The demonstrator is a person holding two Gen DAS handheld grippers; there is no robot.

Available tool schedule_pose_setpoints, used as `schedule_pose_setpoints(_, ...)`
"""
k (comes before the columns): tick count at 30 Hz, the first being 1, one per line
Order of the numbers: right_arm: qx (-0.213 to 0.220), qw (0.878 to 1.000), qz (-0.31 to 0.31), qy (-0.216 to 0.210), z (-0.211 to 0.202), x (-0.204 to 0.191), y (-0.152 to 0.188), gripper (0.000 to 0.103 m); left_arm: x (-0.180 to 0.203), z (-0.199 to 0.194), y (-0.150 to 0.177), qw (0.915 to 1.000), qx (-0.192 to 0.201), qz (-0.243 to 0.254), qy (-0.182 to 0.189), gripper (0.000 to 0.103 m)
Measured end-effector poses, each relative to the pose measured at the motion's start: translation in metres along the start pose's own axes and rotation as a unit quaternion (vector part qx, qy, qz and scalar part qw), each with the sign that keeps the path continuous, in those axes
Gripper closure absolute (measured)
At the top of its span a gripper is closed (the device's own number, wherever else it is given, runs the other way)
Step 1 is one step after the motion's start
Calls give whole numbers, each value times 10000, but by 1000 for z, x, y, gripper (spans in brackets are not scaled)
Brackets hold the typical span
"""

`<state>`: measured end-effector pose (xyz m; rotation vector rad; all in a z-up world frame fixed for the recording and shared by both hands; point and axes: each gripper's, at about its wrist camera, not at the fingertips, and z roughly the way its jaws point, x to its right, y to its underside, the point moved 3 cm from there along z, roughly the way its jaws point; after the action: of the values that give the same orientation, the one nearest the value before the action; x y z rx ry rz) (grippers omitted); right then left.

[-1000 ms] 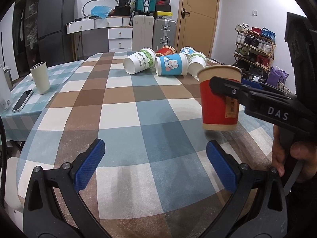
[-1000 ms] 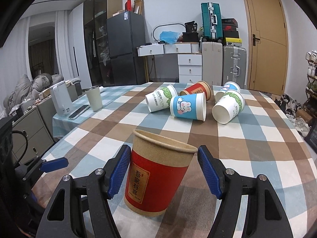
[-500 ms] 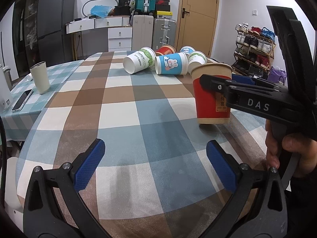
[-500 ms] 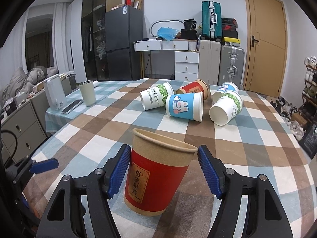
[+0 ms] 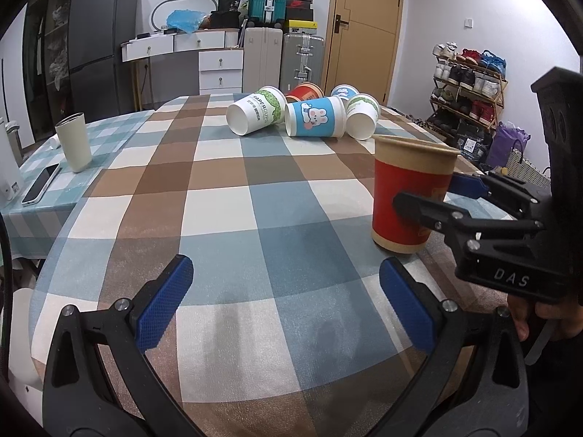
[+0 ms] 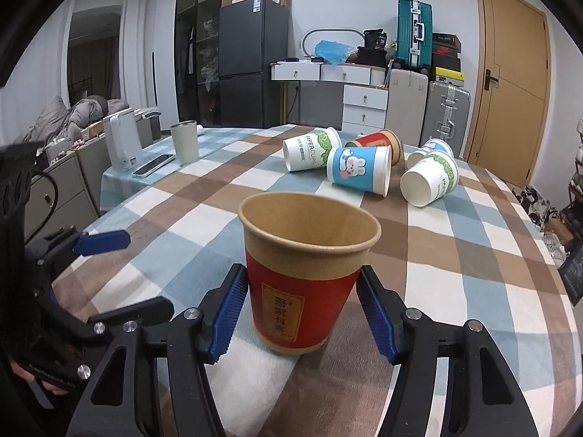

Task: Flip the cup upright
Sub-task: 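Rotate the red cup rim-up with the right gripper and lower it, then set the red cup upright on the table and open the right gripper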

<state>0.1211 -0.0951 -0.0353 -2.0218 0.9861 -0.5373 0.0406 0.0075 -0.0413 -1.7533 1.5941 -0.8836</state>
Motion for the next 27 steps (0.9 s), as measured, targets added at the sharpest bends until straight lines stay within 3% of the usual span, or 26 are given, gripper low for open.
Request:
schedule_pose_setpoints(8,-135,9997,38,-176,2,1,6,39,1,1,1,10000,-10,-4,-5,1)
schedule_pose_setpoints(12,-43,9997,48,-222,-3,3,5,28,2,-1,1,10000,39,0,24,1)
schedule_pose_setpoints(15,128,9994,61,-316,-11,3,4,18,3,-3,0,10000,84,0,52,1)
schedule_pose_setpoints(20,359,9988,84,-335,-26,6,4,14,4,-9,-3,9997,198,-25,160,1)
schedule_pose_setpoints(23,640,9973,167,-311,-38,14,7,0,6,-14,-4,9993,294,-25,237,1)
schedule_pose_setpoints(27,1002,9940,327,-307,-55,24,11,0,9,-19,-6,9988,397,27,278,1)
